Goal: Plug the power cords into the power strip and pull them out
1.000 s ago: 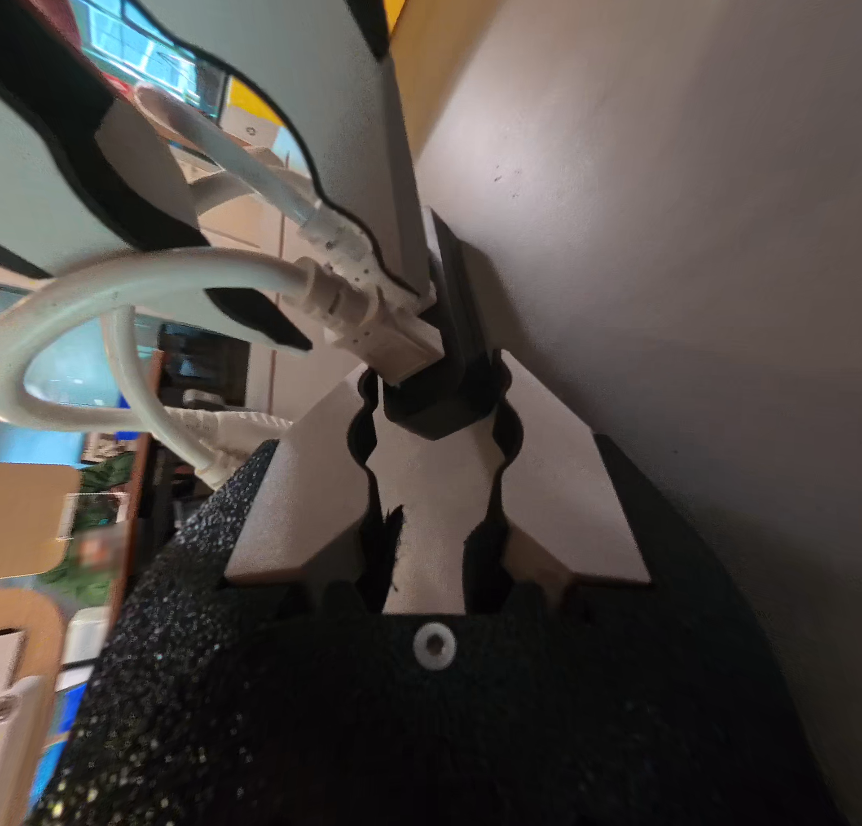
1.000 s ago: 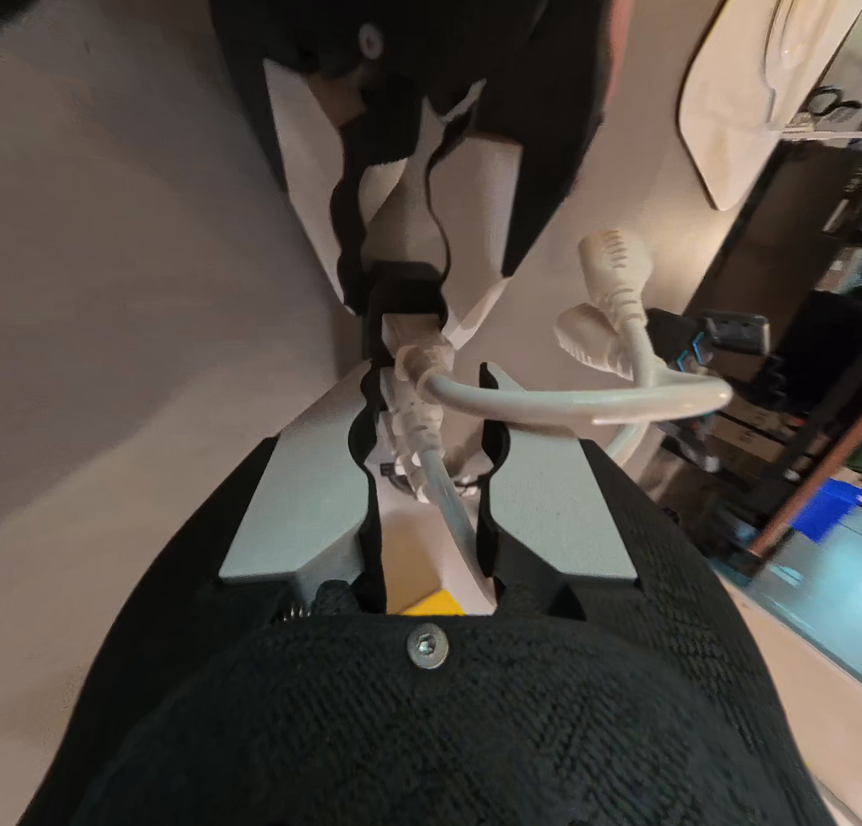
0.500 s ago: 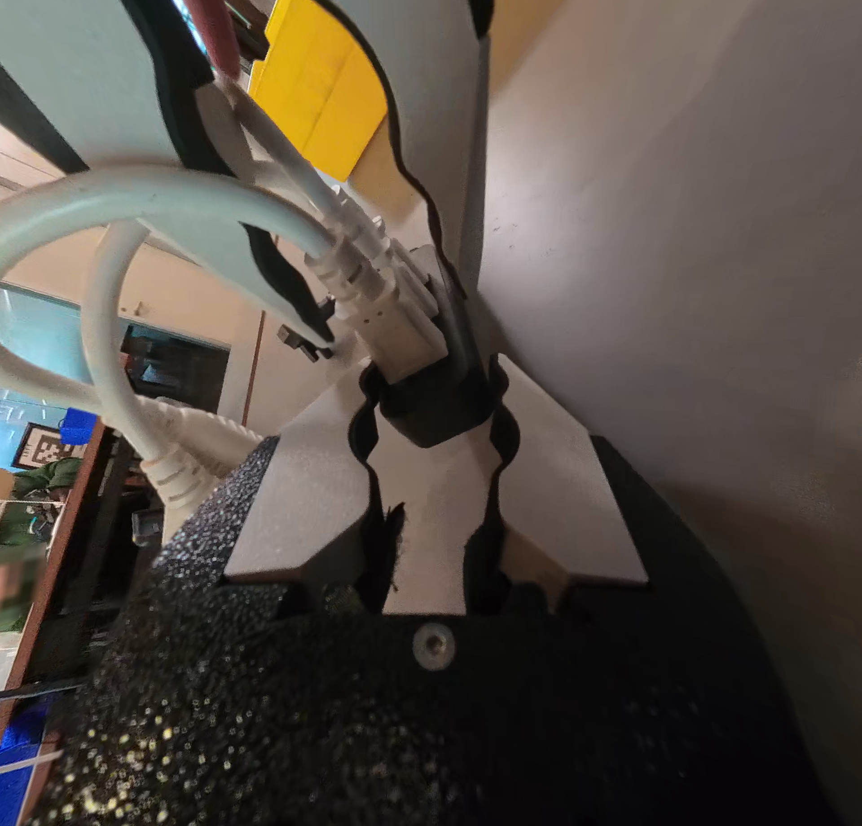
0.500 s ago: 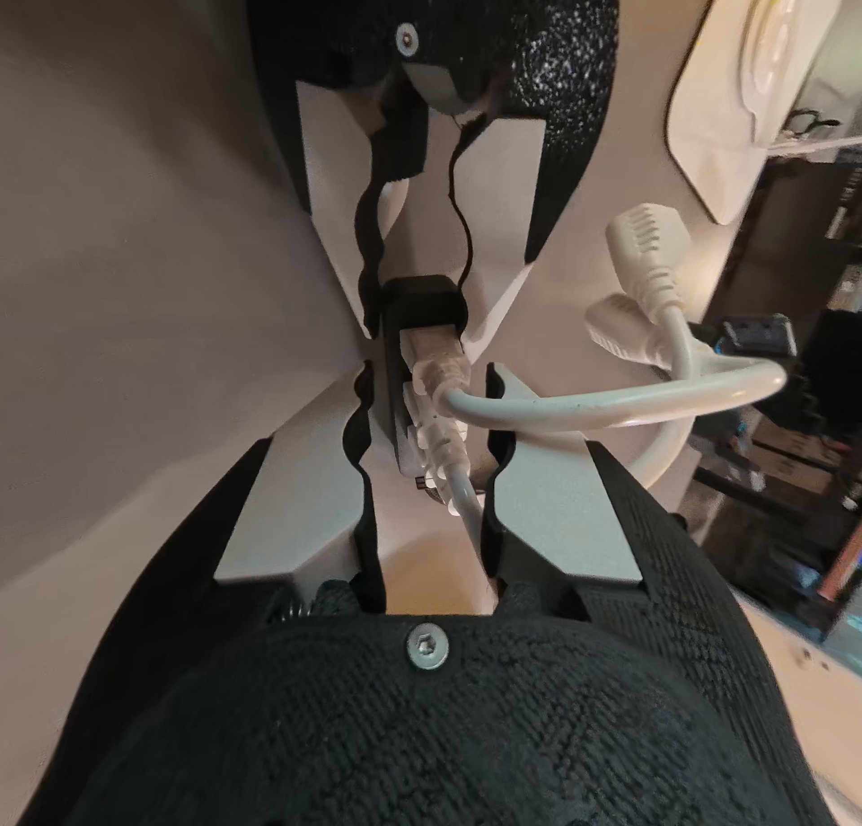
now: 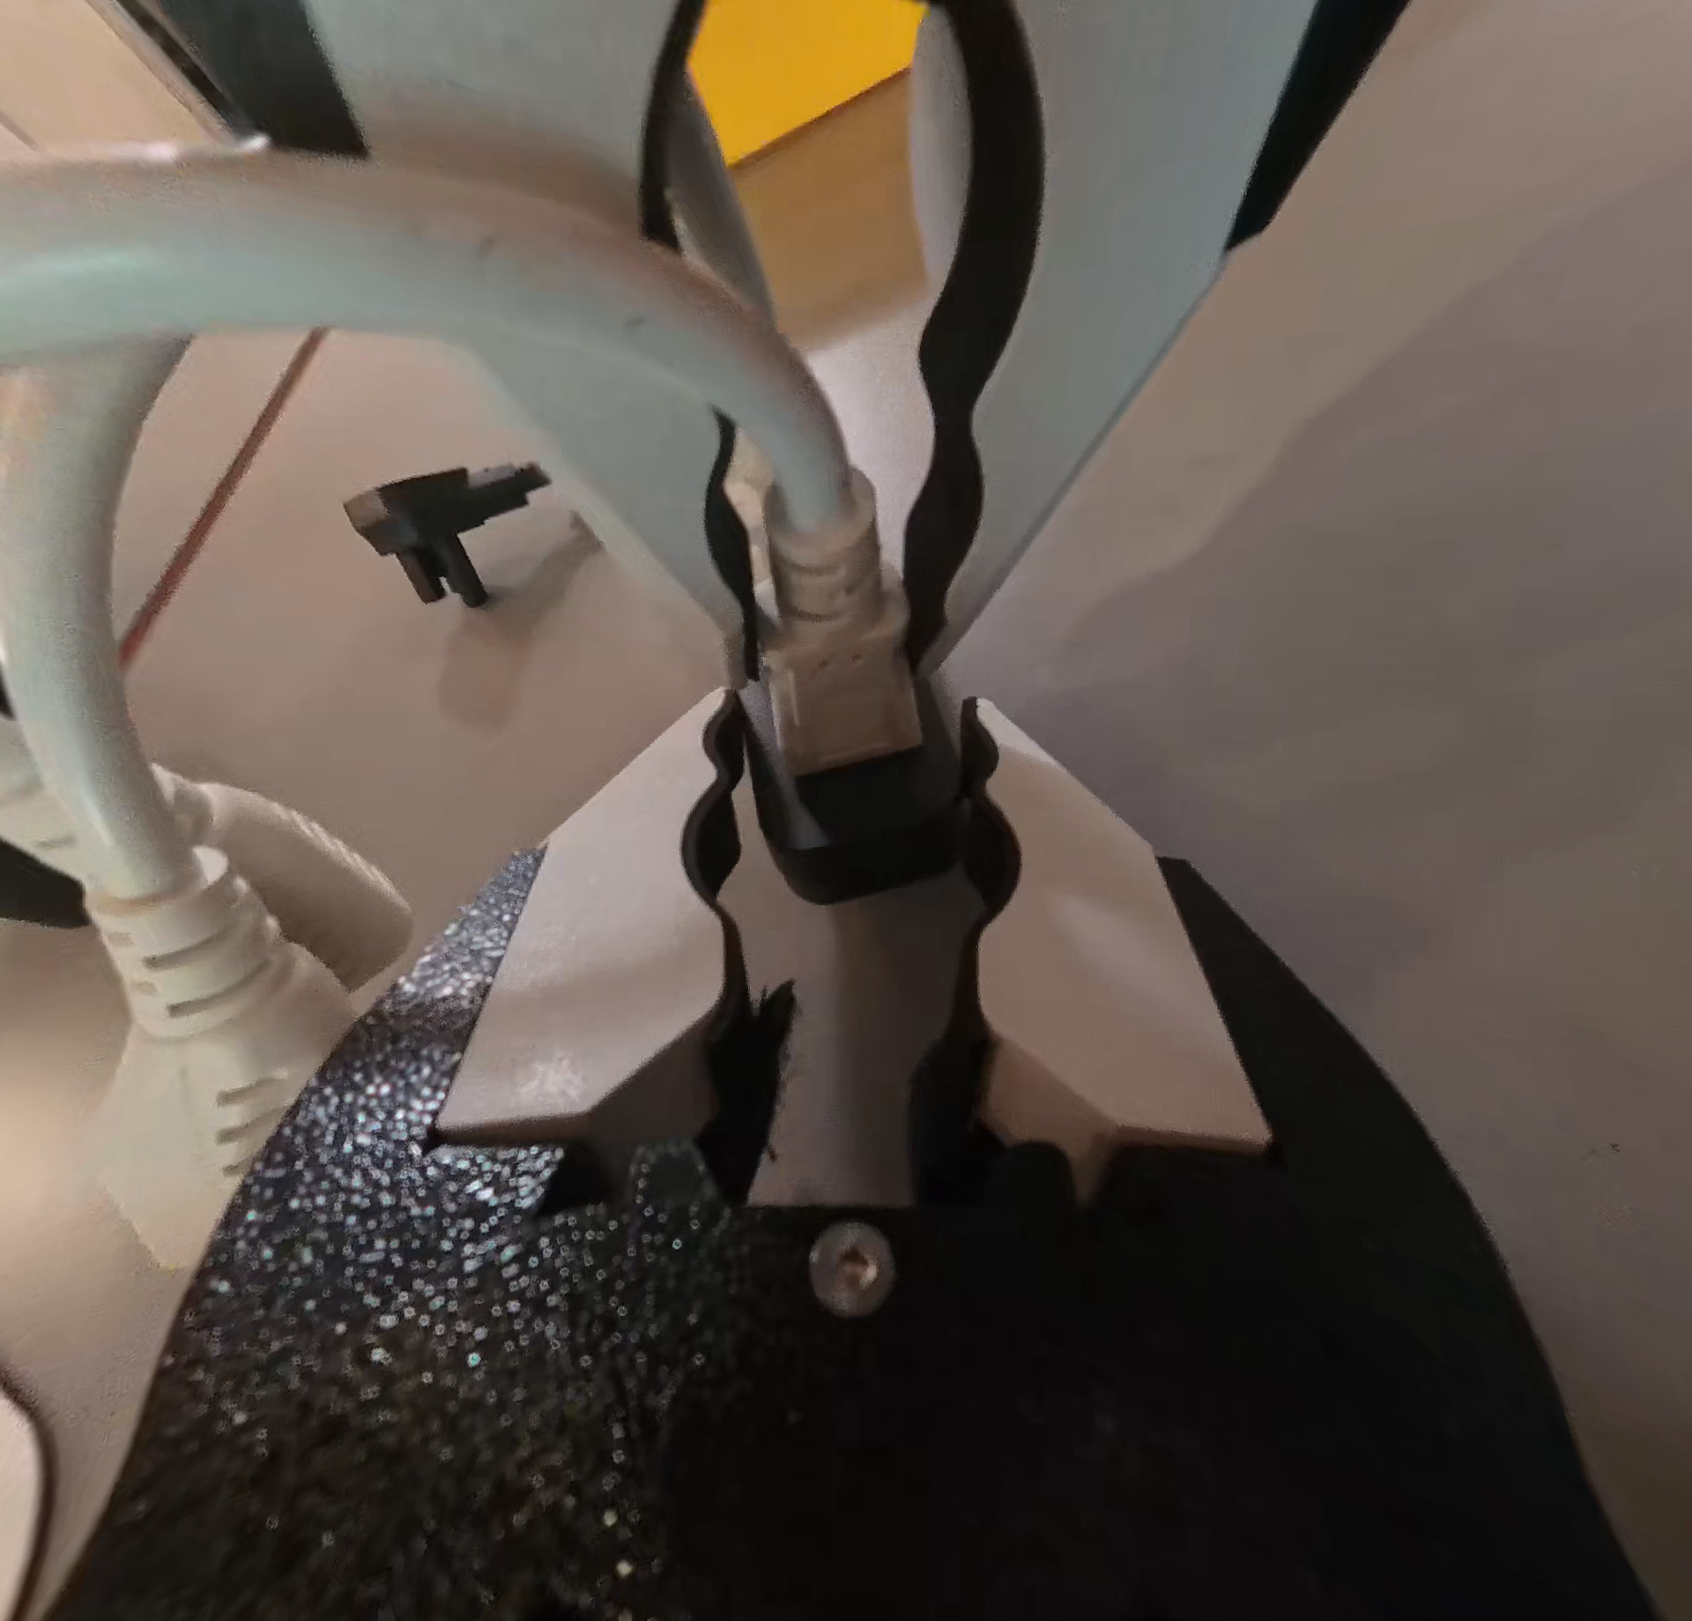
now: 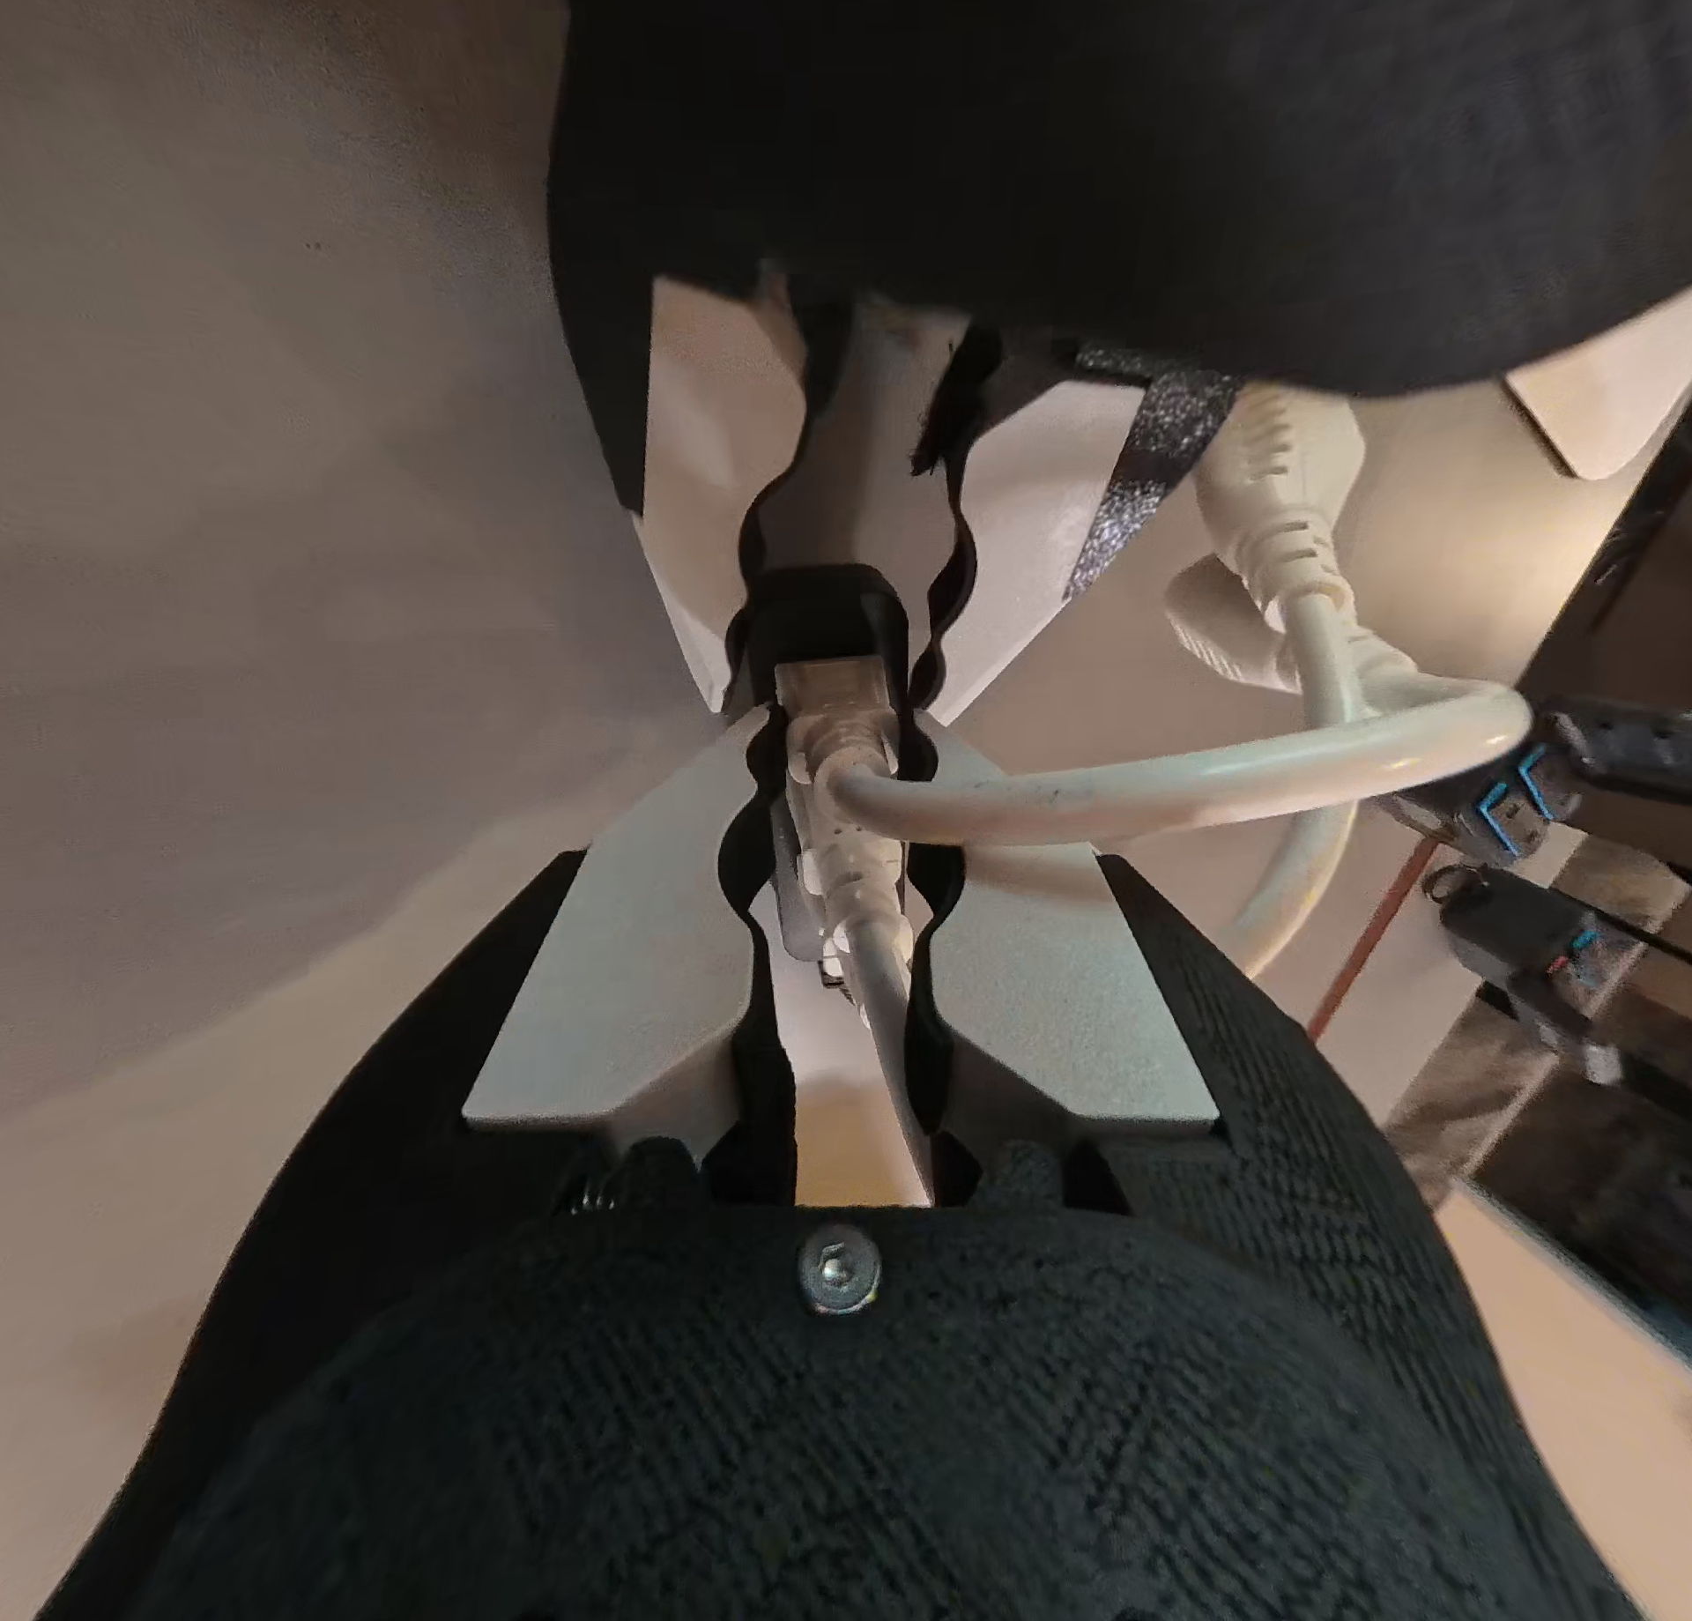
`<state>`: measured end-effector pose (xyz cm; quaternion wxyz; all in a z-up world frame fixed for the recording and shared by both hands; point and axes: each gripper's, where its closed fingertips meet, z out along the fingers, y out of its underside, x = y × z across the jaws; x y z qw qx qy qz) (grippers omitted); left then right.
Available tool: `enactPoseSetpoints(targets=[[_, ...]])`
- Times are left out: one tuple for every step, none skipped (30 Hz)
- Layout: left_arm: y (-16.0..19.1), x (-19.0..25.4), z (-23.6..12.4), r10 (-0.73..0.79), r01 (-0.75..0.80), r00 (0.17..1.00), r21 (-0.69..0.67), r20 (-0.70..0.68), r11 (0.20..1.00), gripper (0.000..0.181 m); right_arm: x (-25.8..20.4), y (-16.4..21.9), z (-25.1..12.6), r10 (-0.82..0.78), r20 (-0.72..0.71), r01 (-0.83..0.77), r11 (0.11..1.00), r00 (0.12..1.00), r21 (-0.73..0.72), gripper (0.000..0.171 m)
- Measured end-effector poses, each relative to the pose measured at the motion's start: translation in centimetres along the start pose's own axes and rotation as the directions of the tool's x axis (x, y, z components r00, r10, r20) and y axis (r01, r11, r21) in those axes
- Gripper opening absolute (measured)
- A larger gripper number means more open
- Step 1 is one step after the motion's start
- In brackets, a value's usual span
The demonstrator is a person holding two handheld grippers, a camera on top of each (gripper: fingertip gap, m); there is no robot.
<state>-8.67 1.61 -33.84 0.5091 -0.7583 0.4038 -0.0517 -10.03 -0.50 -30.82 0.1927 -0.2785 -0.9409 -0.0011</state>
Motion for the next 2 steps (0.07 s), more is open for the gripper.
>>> enactPoseSetpoints(targets=[[-0.05,-0.04,-0.06,-0.030,0.030,0.999,0.005,-0.022,1.000,0.046,0.16,0.01,-0.08,0.015,0.015,-0.015,1.000,1.000,0.011,0.022],[-0.17,-0.03,-0.15,-0.055,0.055,0.998,0.014,-0.043,0.998,0.045,0.33,0.02,-0.22,0.033,0.032,-0.034,0.999,0.999,0.028,0.022]])
